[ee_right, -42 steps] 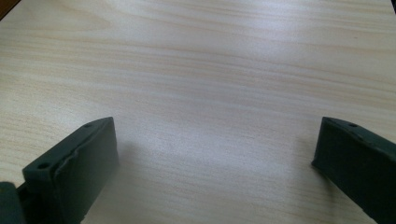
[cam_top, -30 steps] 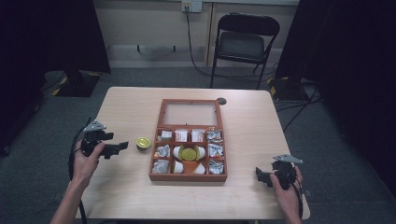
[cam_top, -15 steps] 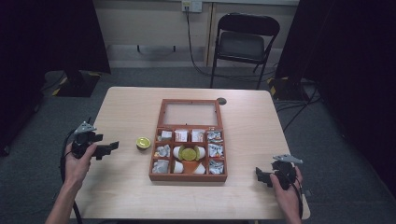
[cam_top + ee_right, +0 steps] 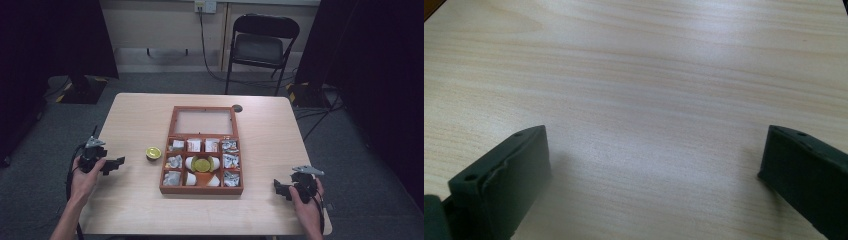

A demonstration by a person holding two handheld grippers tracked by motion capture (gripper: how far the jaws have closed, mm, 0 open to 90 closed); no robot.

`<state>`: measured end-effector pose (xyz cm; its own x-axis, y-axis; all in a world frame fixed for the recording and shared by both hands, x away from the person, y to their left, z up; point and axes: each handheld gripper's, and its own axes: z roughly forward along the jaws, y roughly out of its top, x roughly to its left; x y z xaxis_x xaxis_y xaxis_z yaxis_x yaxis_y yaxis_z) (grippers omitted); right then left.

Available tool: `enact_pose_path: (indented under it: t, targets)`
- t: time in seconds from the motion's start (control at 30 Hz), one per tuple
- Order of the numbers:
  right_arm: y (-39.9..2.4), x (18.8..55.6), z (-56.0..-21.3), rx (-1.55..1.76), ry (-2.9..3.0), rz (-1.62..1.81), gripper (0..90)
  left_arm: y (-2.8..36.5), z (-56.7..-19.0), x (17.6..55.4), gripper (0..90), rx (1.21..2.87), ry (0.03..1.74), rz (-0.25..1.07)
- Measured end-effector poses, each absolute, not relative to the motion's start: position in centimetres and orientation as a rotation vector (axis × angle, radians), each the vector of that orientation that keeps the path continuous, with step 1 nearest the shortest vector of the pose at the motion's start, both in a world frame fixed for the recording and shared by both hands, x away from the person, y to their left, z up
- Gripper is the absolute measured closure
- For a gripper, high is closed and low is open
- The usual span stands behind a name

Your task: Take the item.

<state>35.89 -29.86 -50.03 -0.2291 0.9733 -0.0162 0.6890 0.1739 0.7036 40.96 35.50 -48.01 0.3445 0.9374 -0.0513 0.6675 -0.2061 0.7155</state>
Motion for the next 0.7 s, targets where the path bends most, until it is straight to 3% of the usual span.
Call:
enact_pose_path:
  t: [0.17, 0.2, 0.4, 0.7]
  targets:
    - [-29.9, 35.9, -50.0, 1.563, 1.988, 0.803, 0.0, 35.8, -48.9, 41.0, 19.2, 1.921, 1.427, 0.540]
    - [-29.9, 35.9, -50.0, 1.563, 1.987, 0.803, 0.0, 35.9, -49.3, 41.0, 19.2, 1.848, 1.449, 0.509]
    - [-29.9, 35.9, -50.0, 1.563, 1.987, 0.802, 0.0, 35.2, -50.3, 41.3, 18.4, 1.916, 1.475, 0.632]
    - [-29.9, 35.9, -50.0, 1.563, 1.987, 0.803, 0.0, 35.1, -50.5, 41.0, 14.5, 1.923, 1.427, 0.604]
